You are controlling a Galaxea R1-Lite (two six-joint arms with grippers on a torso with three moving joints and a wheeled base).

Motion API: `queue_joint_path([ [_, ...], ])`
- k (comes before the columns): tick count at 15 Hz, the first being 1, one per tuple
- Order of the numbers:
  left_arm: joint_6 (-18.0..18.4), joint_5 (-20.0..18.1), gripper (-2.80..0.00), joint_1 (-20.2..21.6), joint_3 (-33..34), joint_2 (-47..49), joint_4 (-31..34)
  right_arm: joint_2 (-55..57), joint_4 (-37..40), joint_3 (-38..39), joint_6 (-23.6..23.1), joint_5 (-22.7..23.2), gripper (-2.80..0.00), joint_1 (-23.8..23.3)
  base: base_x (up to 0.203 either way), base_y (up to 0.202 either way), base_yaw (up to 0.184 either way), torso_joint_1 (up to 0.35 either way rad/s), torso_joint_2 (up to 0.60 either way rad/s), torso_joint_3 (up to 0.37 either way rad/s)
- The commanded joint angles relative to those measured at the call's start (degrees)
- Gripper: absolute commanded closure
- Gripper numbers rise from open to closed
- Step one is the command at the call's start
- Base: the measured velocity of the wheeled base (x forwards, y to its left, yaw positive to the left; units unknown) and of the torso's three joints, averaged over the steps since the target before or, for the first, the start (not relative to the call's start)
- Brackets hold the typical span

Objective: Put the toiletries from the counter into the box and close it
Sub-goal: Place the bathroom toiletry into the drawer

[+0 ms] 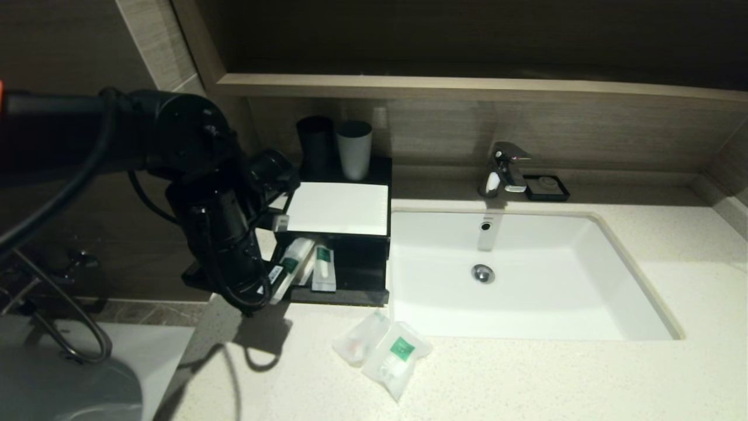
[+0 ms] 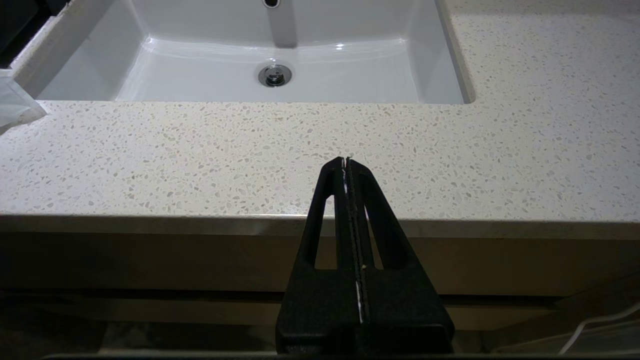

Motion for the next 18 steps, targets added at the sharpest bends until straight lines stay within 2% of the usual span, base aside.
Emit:
queue_joint_path([
  [1,-0.60,0.02,0.00,-0.02,-0.08,0.81,0.16,0.02,0.00,0.02,0.01,0.00,0.00,0.01,0.000,0.000,0.000,0.000,0.00,0.000],
  [18,-3.93,0.11,0.00,-0.02,-0.24,1.60,-4.82,0.02,0.00,0.02,0.01,0.00,0.00,0.01,0.000,0.000,0.000,0.000,0.00,0.000],
])
